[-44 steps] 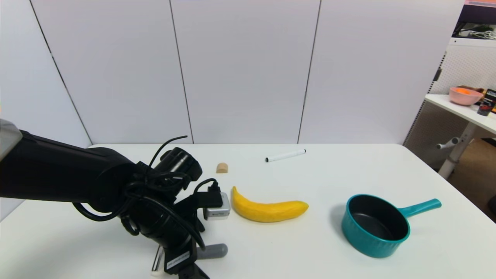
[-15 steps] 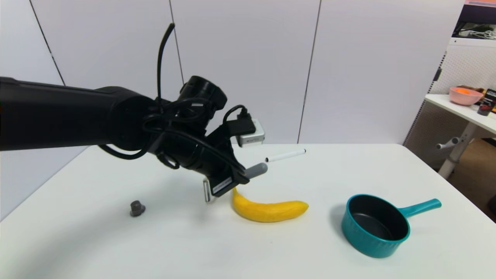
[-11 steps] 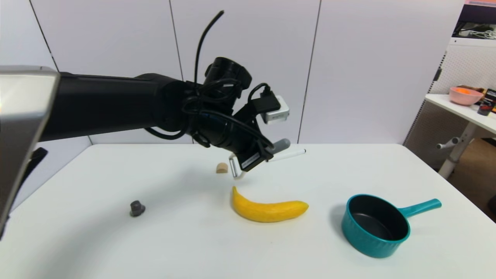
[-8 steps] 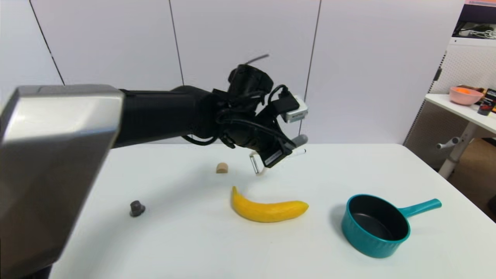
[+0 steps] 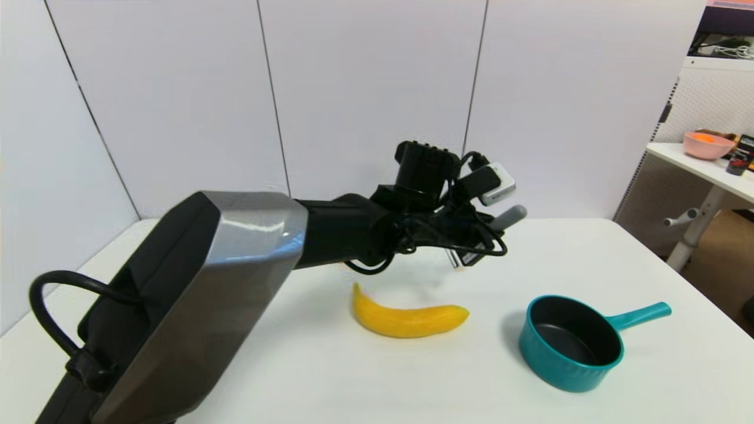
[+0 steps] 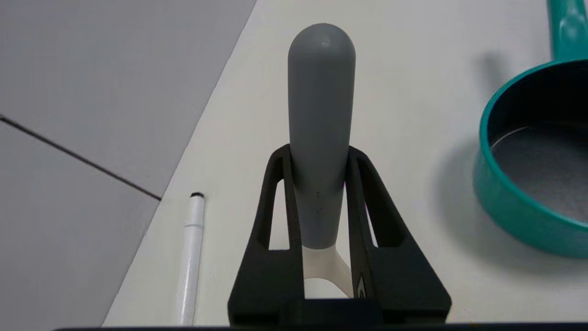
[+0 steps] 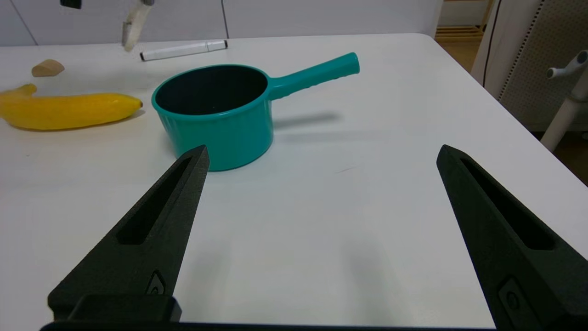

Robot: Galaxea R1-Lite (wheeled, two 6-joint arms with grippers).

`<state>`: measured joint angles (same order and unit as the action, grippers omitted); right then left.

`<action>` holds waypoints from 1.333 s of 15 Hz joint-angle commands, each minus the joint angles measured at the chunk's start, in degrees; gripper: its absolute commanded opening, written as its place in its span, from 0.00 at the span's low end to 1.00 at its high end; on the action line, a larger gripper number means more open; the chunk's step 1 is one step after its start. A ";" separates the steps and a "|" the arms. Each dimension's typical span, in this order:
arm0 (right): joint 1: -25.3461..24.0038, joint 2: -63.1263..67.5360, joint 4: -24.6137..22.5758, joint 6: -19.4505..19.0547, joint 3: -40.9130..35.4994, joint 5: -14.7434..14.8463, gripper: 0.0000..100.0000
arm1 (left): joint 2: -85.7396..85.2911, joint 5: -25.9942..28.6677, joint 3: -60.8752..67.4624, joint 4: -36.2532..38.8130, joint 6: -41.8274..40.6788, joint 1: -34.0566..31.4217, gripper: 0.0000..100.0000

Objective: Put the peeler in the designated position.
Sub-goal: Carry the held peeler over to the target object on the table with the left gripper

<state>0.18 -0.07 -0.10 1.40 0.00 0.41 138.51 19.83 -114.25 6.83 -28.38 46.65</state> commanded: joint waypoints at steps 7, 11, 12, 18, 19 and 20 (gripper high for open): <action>-0.01 0.07 0.01 0.00 -0.09 0.02 1.00 | 5.46 0.29 -0.10 6.53 2.89 2.39 0.00; -0.01 0.07 0.01 0.00 -0.09 0.02 1.00 | 5.54 1.61 -0.10 6.53 2.80 2.39 1.00; -0.01 0.07 0.01 0.00 -0.09 0.02 1.00 | 5.54 1.61 -0.10 6.44 2.36 2.39 1.00; -0.01 0.07 0.01 0.00 -0.09 -0.06 1.00 | 5.46 1.52 -0.10 7.06 2.10 2.30 1.00; -0.01 0.07 0.01 0.00 -0.09 0.02 1.00 | 4.75 1.44 -0.10 6.88 1.22 1.60 1.00; -0.01 0.07 0.01 0.00 -0.09 0.02 1.00 | 3.96 1.44 -0.10 6.71 0.69 0.90 1.00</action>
<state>0.18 -0.07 -0.07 1.40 0.00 0.40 143.93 21.21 -114.31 13.67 -26.82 48.65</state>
